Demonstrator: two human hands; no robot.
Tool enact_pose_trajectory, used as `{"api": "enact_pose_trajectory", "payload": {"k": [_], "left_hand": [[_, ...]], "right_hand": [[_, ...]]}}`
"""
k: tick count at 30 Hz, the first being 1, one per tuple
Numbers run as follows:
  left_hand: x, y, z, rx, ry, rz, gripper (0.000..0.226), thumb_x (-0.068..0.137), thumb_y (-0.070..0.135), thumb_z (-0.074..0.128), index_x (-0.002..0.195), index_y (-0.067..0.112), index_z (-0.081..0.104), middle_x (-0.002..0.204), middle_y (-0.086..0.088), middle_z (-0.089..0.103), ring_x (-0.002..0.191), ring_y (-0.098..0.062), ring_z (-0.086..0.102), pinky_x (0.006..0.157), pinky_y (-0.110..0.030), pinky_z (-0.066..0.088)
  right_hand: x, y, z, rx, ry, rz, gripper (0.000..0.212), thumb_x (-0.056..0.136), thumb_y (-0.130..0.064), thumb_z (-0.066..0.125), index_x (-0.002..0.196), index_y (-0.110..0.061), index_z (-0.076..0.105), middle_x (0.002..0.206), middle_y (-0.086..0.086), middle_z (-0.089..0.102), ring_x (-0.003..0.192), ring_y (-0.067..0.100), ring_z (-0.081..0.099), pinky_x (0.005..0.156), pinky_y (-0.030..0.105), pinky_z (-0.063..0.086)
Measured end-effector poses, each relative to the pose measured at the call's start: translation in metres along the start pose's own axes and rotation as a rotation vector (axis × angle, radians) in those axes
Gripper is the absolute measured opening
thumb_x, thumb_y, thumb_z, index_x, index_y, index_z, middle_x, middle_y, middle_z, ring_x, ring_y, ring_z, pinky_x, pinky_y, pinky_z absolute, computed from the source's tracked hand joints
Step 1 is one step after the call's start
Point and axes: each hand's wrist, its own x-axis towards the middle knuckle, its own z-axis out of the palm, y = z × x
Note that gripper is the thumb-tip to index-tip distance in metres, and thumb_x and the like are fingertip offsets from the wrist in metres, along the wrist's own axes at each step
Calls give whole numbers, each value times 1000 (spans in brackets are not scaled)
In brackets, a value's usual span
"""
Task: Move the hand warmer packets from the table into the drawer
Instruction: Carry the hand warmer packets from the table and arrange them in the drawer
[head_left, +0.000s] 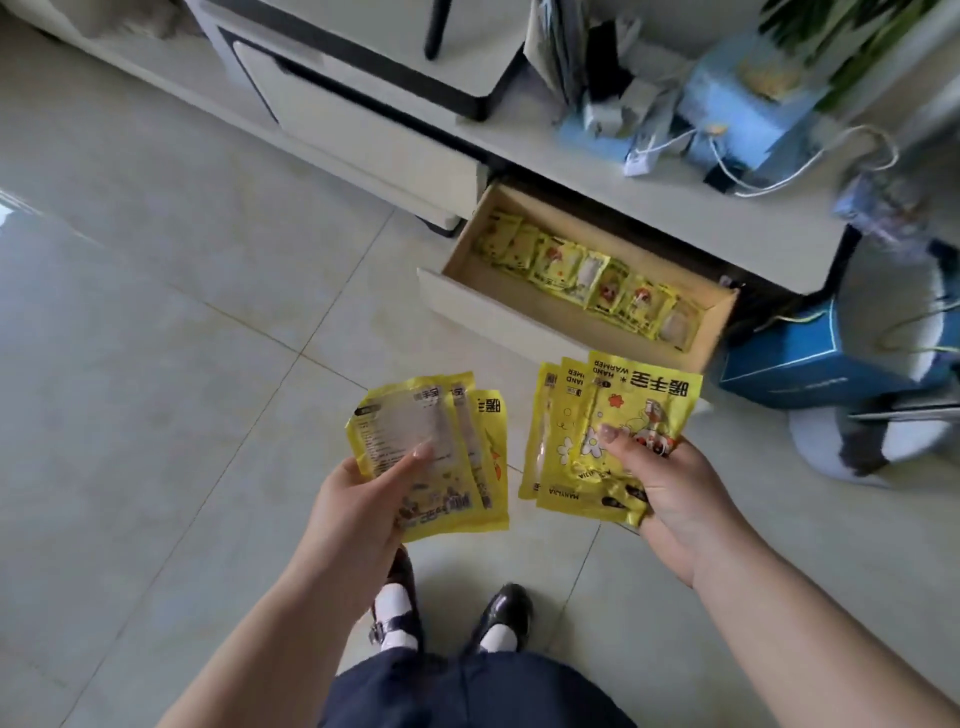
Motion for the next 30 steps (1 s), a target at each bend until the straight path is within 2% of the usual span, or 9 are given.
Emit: {"api": "enact_pose_trajectory", "payload": {"k": [2, 9, 15, 18, 20, 22, 25, 27, 30], "left_hand": [[10, 7, 18, 35, -15, -8, 41, 68, 15, 68, 107, 1, 61, 96, -17, 73, 88, -31, 71, 83, -49, 54], [73, 41, 90, 132, -105, -25, 37, 67, 14, 67, 102, 3, 63, 88, -12, 75, 81, -26, 73, 75, -45, 59], [154, 69, 146, 237, -212, -84, 37, 75, 16, 65, 109, 3, 62, 98, -17, 73, 86, -29, 72, 69, -38, 61], [208, 75, 175, 294, -272, -81, 42, 70, 19, 66, 109, 5, 62, 97, -16, 74, 88, -30, 72, 73, -43, 59], [245, 68, 193, 324, -304, -65, 37, 72, 18, 65, 106, 6, 64, 95, -14, 74, 86, -29, 72, 68, -40, 61], [280, 56, 209, 336, -319, -63, 31, 75, 15, 65, 105, 6, 65, 93, -13, 75, 83, -26, 73, 58, -33, 60], [327, 34, 227, 385, -311, -50, 24, 82, 13, 64, 104, 7, 65, 91, -11, 75, 79, -22, 73, 52, -24, 56], [357, 17, 239, 423, -313, -33, 21, 84, 15, 64, 103, 8, 65, 90, -9, 76, 78, -21, 73, 54, -25, 57], [402, -10, 253, 517, -300, 6, 22, 82, 22, 69, 100, 11, 66, 85, -6, 76, 78, -21, 74, 64, -31, 56]], "right_hand": [[9, -10, -11, 19, 18, -9, 61, 52, -28, 87, 108, -14, 66, 106, 10, 73, 103, 31, 67, 98, 56, 45], [61, -52, -44, 96, 130, -1, 49, 62, -25, 73, 109, -15, 66, 106, 8, 73, 104, 30, 66, 99, 55, 45], [133, -77, -54, 192, 212, 56, 42, 65, -24, 73, 106, -17, 67, 105, 6, 74, 105, 30, 66, 100, 52, 45], [178, -84, -63, 261, 198, 25, 46, 70, -18, 70, 114, -14, 62, 106, 9, 73, 99, 29, 69, 81, 45, 56], [213, -84, -73, 289, 217, 14, 44, 71, -15, 68, 114, -13, 61, 105, 9, 73, 95, 26, 71, 68, 37, 59], [251, -78, -84, 283, 248, 2, 49, 68, -16, 70, 116, -13, 60, 108, 9, 72, 98, 27, 70, 74, 40, 58], [304, -66, -100, 234, 354, 1, 43, 67, -19, 74, 108, -17, 62, 107, 6, 72, 104, 25, 64, 100, 48, 45], [337, -57, -109, 196, 417, -22, 29, 76, -12, 71, 102, -22, 61, 101, -2, 70, 101, 17, 62, 105, 47, 40], [381, -40, -124, 127, 469, -79, 29, 79, -9, 70, 96, -28, 57, 99, -7, 67, 109, 18, 60, 106, 44, 40]]}}
